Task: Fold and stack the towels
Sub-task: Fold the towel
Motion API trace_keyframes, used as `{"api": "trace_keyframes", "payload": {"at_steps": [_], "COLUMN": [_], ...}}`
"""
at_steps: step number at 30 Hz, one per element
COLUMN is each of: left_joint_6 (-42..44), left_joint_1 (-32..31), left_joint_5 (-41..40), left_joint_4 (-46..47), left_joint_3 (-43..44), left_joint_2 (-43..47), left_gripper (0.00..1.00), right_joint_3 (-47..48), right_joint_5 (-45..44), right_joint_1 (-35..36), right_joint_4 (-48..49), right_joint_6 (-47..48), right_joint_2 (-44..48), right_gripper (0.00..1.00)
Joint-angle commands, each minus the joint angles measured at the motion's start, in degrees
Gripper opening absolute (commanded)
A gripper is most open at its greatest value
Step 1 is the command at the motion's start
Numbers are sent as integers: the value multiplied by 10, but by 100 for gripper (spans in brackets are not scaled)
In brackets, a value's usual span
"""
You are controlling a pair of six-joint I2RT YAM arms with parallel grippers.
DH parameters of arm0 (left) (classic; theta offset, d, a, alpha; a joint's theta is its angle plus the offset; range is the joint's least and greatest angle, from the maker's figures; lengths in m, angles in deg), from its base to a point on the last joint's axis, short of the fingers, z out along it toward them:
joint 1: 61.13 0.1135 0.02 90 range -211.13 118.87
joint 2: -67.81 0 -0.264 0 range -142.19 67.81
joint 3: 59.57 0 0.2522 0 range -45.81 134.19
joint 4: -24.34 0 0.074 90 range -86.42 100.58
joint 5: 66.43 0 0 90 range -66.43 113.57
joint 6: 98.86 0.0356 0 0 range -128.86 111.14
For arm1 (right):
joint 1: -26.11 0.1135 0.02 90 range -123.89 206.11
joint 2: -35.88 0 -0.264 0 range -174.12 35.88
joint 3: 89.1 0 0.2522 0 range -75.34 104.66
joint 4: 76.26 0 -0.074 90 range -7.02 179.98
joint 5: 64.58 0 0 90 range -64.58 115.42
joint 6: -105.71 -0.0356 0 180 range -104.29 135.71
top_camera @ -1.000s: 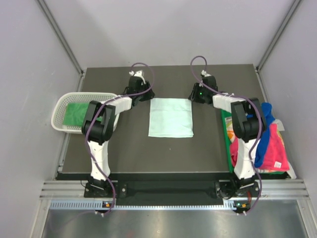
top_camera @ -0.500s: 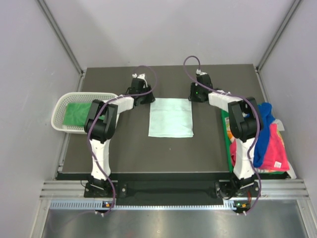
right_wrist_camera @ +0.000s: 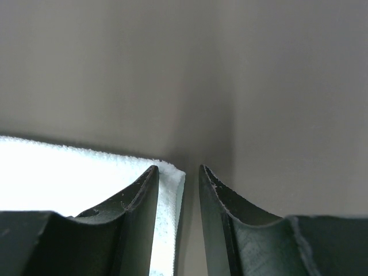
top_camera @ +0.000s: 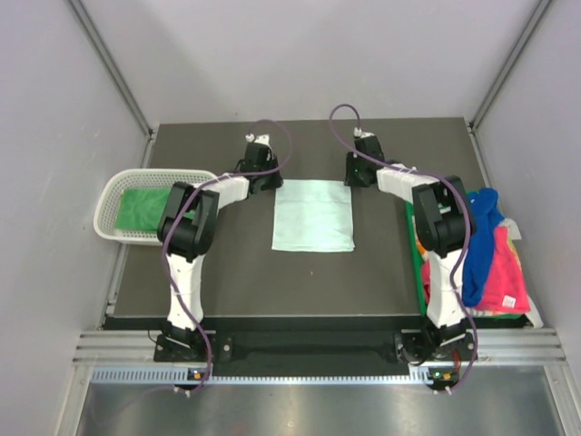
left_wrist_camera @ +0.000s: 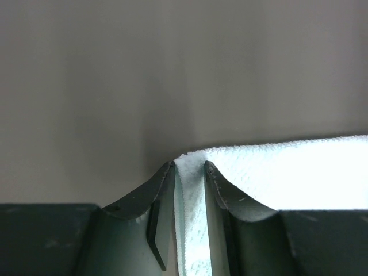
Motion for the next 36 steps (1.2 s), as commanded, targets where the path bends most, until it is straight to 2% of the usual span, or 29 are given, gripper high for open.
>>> {"api": "trace_keyframes", "payload": {"at_steps": [1, 19, 26, 28, 30, 36], "left_joint_6": [12, 9, 7, 7, 7, -4], "left_joint_1": [-7, -22, -21, -21, -22, -22], "left_joint_5": [-41, -84, -83, -77, -72, -62], "left_joint_4": [-41, -45, -29, -29, -9, 62], "left_joint_3": [12, 16, 10, 8, 4, -33], "left_joint_2": [-19, -31, -33, -33, -31, -9], "left_gripper": [33, 23, 11, 4, 0, 0], "right_joint_3": [25, 28, 32, 32, 31, 18], "right_joint_5": [-15, -31, -26, -23, -16, -11], "right_joint_1": [9, 18, 18, 18, 18, 18], "right_joint_4": [-12, -22, -19, -16, -11, 20], "right_joint_6": [12, 20, 27, 27, 28, 31], "right_joint_2": [-10, -23, -23, -23, -22, -2], "right_gripper": [34, 21, 16, 15, 13, 5]}}
